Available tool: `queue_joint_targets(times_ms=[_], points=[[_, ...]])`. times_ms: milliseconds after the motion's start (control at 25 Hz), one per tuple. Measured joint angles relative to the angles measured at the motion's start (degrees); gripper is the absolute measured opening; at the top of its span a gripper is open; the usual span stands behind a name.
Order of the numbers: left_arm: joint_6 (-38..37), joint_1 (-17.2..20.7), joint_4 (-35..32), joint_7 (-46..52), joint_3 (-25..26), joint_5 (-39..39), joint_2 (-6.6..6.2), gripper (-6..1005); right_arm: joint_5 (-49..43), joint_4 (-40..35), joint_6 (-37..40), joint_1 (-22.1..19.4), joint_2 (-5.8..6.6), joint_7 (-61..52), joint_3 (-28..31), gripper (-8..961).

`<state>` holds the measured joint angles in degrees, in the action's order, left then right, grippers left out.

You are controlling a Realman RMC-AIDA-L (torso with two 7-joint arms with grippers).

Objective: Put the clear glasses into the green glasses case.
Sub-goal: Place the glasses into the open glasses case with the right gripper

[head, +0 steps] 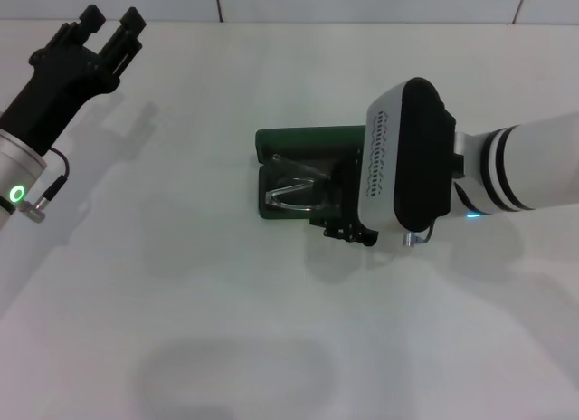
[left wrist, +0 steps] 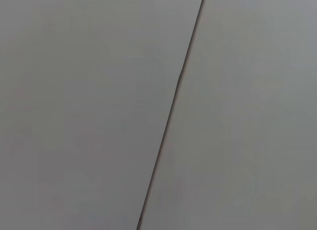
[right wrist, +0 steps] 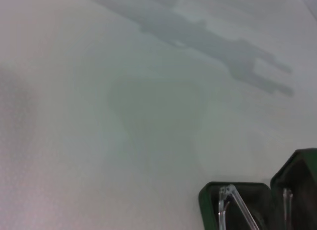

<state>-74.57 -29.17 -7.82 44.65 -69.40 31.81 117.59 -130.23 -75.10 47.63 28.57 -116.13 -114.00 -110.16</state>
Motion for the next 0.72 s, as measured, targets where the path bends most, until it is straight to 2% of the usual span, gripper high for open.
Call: queue_joint_targets(times_ms=[720], points=[[0.62,0.57,-0.59,-0.05,-0.10,0.00,0.00,645,-0.01,-0.33,7.30,0.25,0.25,-0.37,3.90,402]])
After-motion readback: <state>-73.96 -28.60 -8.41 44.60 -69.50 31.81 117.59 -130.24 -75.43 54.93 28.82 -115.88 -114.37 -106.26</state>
